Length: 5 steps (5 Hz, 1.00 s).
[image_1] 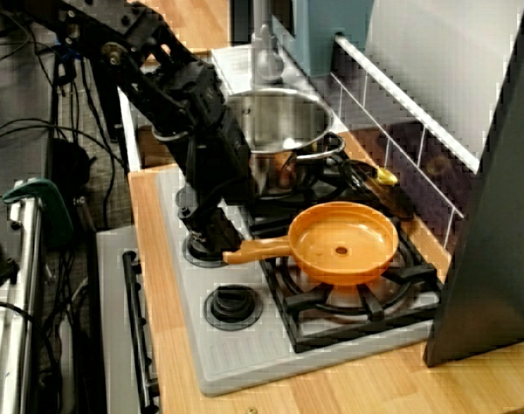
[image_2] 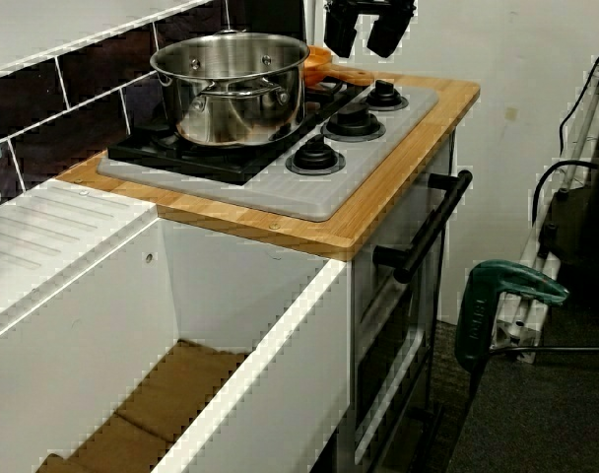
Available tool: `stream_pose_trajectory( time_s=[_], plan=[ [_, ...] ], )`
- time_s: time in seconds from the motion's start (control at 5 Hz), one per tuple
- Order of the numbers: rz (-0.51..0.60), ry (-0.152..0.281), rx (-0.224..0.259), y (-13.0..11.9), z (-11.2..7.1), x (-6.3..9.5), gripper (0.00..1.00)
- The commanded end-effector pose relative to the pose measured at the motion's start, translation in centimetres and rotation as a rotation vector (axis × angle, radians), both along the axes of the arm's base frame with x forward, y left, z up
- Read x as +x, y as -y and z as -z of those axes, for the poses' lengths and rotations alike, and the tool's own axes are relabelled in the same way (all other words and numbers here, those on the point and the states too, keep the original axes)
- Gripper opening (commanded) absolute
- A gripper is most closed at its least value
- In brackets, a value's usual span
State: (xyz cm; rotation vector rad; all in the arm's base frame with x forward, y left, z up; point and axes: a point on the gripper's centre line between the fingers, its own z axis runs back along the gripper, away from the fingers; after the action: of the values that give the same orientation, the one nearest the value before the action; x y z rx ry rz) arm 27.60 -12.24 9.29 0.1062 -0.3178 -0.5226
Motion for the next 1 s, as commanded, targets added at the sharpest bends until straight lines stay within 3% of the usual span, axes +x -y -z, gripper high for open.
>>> stream_pose_trajectory(
  time_s=[0.0,0.8],
  plan=[
    [-0.023,0.002,-0.074,-0.1,-1.9,1.3,1.00],
    [-0.040,-0.025,-0.048,0.9,1.2,2.4,1.00]
  ],
)
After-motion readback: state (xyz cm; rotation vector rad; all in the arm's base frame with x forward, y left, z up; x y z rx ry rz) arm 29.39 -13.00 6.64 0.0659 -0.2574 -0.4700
